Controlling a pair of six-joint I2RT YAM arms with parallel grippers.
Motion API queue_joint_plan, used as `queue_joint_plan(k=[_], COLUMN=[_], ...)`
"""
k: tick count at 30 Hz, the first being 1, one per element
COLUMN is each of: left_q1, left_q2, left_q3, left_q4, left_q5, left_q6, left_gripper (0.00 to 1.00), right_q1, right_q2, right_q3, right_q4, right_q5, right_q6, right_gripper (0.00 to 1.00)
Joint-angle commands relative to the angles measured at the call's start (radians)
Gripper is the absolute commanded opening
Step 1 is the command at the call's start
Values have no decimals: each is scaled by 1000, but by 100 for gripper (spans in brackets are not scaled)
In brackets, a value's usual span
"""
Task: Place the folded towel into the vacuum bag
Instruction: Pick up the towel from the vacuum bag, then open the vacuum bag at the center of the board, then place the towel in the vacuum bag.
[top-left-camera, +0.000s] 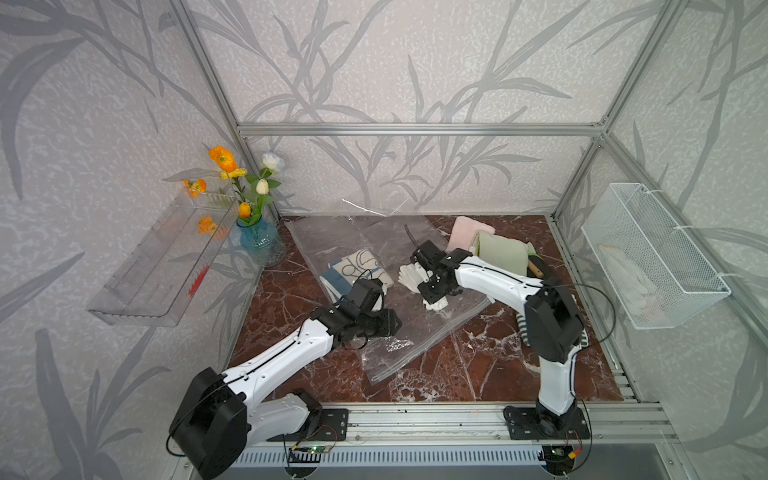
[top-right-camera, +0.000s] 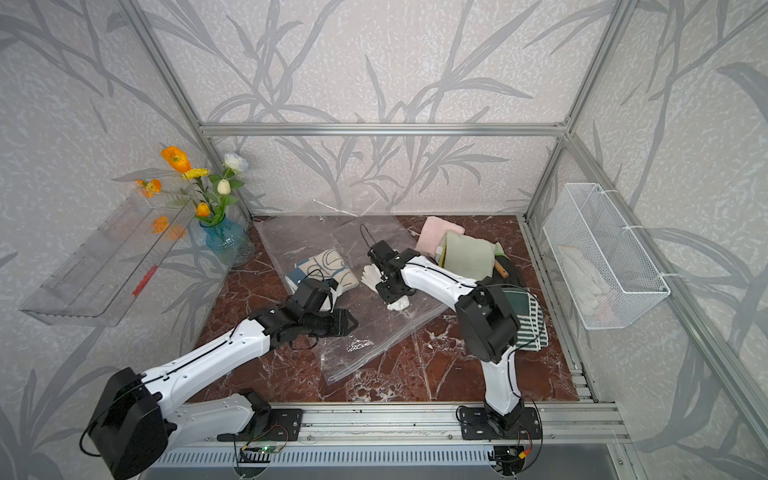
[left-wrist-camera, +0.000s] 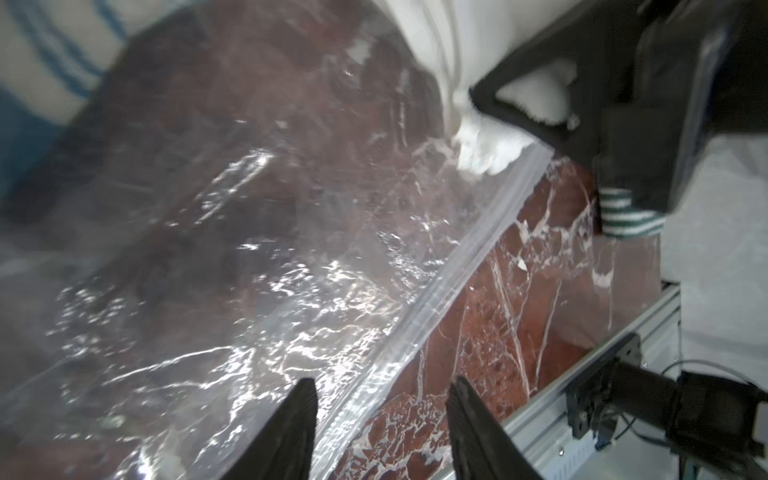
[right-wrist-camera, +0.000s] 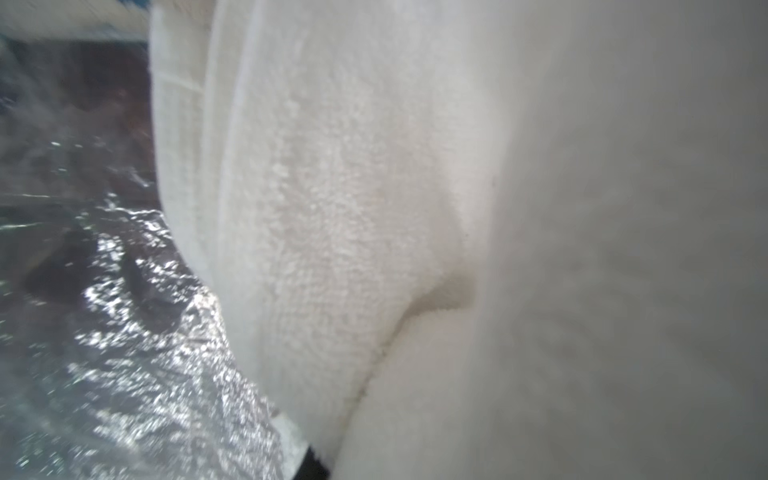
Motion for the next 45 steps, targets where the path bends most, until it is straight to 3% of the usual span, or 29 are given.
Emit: queue_joint_plan(k=[1,7,11,16,24,28,31,33,40,42,45], left_q1=[-96,-264,-325,-350,-350,-344,-311,-277,-183,-170,-158], left_q2=[120,437,594,696,758,714,651,590,406,377,341], left_q3=[87,333,473,572,603,597,591,577,567,565,561], left_q4=[1,-85,-174,-243,-265,-272,-267,-248,-230,-229,-212], left_q5=[-94,-211,-337,-553,-685,-721,-668,-590,-477,-460,-445], left_q6=[82,218,288,323,372,380,367,336,243,229,214], left_gripper=[64,77,78,74,57,32,10,1,0,0,0], right_q1=[-122,-356,-439,-452,-452,-444,-376,-295,86,151,162], right_q2=[-258,-571,-648,-678,-677,-701,-733,-760,-862,-826,-736], right_q3=[-127,-440,-501,-539,-558,-574,-581,-598,-716,-706,-712], right_q4=[38,112,69,72,54,21,-23,-23,232,289,363], right_q5=[-193,-383,-395,-414,-455,-465,-420,-407,-363,-358,-390], right_q6=[113,224,206,207,194,190,175,182,270,269,272], right_gripper=[0,0,0,0,0,0,0,0,0,0,0])
